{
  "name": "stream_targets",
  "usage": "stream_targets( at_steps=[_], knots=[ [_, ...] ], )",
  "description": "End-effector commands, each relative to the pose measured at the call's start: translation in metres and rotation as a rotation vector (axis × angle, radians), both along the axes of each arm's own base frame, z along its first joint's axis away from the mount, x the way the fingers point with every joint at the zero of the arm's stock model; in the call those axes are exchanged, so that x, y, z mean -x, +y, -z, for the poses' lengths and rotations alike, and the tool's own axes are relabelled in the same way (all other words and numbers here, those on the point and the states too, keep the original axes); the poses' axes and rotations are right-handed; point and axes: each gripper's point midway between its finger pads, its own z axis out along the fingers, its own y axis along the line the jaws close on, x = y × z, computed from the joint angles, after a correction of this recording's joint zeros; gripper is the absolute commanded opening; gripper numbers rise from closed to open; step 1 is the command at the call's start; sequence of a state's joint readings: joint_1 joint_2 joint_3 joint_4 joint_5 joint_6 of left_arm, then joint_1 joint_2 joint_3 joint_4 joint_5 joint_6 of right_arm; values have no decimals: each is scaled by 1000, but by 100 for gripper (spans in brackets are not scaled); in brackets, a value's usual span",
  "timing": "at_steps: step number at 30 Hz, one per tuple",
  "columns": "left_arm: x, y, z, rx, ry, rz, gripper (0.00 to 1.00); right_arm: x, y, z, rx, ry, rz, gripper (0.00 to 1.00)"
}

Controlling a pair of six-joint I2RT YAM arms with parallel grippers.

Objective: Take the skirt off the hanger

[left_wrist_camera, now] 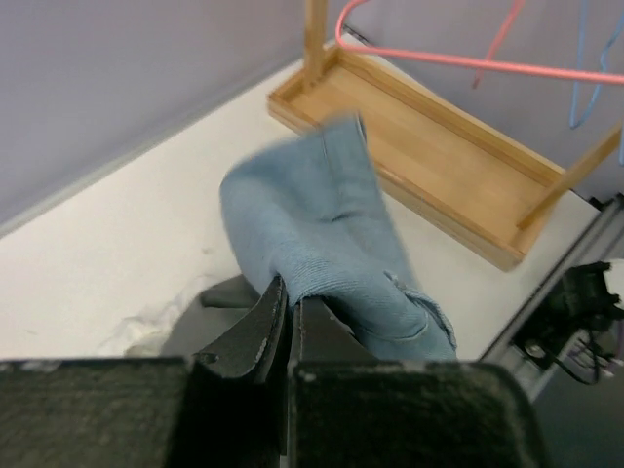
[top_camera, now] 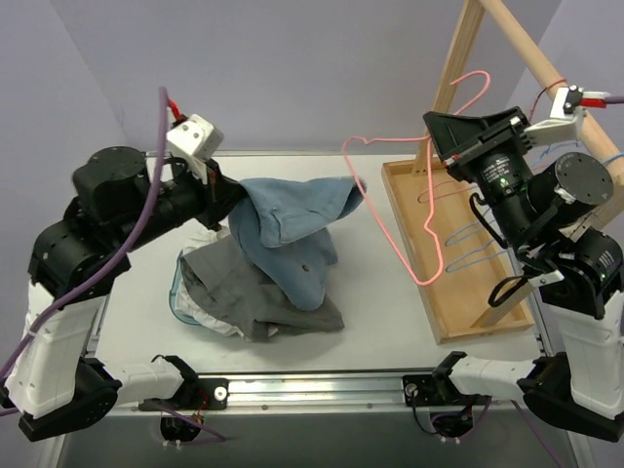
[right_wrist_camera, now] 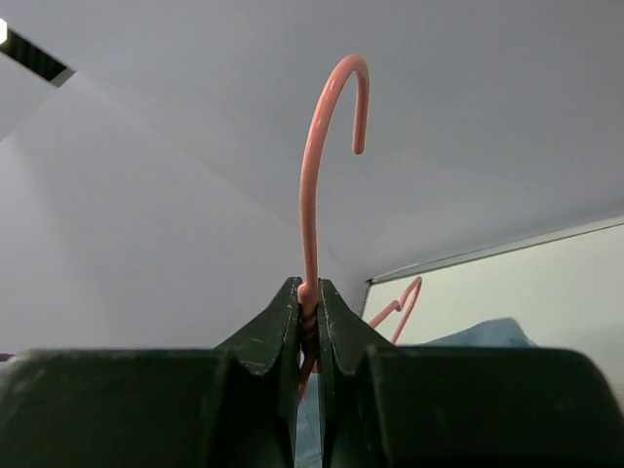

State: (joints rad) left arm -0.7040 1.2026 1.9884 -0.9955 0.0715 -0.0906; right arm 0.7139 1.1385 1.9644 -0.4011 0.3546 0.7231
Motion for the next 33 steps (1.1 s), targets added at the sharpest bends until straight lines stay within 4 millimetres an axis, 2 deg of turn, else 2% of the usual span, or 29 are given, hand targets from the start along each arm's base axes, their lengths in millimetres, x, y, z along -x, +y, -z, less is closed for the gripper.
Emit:
stream_targets(
  at_steps=[1,2,5,6,10,12,15,16,19,20,21,27,33],
  knots=[
    [12,54,-80,55,-256,-149,2,23,27,-54,-160,-129,-208,0],
    [14,67,-97,69,-303,-197,2,28,22,-62,-172,-147,-207,0],
    [19,90,-113,57,-360,-272,2,32,5,-65,-150,-151,-144,0],
    [25,100,-125,66,-401,-290,2,30,0,-62,-126,-150,-116,0],
    [37,116,-144,91,-456,-316,2,29,-18,-52,-92,-126,-33,0],
    [38,112,-142,98,-444,-298,2,27,-21,-48,-81,-118,-13,0],
    [29,98,-121,66,-386,-268,2,26,-21,-44,-64,-113,-7,0],
    [21,87,-105,33,-347,-246,2,26,-19,-42,-57,-110,-9,0],
    [14,75,-86,17,-303,-220,2,24,-17,-36,-42,-100,-14,0],
    [8,69,-71,-11,-275,-213,2,24,-16,-35,-36,-99,-14,0],
    [6,67,-68,-15,-271,-209,2,23,-17,-33,-33,-96,-10,0],
    [-1,55,-81,13,-303,-180,2,24,-20,-27,-13,-82,0,0],
    [-9,28,-84,24,-283,-95,2,25,-27,-24,-1,-72,27,0]
  ],
)
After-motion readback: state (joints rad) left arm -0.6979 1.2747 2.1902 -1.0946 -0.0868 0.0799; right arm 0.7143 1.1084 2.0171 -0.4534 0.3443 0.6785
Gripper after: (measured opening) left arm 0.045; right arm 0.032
